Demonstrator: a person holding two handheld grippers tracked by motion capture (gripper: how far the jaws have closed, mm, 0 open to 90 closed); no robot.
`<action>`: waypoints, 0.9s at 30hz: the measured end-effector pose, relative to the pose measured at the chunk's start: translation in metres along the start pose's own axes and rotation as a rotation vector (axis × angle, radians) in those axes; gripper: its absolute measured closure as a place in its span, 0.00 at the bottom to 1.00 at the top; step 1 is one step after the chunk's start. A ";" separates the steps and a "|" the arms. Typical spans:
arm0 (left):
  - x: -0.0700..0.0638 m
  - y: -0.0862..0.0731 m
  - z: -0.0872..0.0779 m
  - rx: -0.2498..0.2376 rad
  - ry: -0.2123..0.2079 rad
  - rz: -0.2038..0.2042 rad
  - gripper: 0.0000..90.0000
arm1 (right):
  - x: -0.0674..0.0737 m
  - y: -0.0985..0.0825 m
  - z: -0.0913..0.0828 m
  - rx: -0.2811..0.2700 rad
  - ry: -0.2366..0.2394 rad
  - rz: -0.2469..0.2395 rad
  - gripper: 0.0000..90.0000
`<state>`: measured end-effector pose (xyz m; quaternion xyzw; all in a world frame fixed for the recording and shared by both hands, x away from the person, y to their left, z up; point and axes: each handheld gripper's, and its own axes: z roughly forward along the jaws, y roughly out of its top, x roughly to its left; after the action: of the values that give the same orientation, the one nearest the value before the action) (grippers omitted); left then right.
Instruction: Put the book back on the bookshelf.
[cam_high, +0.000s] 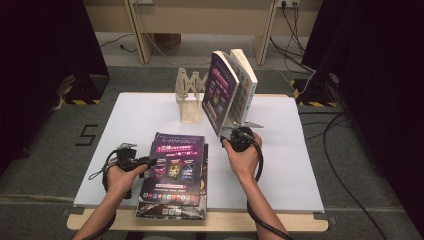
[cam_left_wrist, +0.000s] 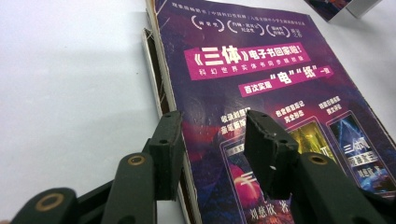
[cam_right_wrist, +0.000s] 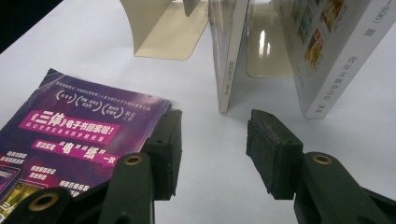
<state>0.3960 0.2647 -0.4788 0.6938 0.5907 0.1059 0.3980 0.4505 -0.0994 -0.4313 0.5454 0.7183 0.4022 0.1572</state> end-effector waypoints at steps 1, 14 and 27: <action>0.000 0.001 0.001 0.001 0.005 0.002 0.63 | 0.000 0.000 0.000 0.001 0.001 -0.002 0.61; -0.005 0.000 0.008 0.051 -0.004 0.070 0.78 | 0.004 -0.005 0.009 0.037 0.026 -0.003 0.61; -0.011 0.008 0.021 0.062 -0.006 0.087 0.73 | 0.011 -0.009 0.021 0.085 0.050 -0.002 0.61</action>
<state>0.4118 0.2457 -0.4832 0.7310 0.5619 0.1028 0.3733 0.4544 -0.0813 -0.4482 0.5407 0.7391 0.3845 0.1164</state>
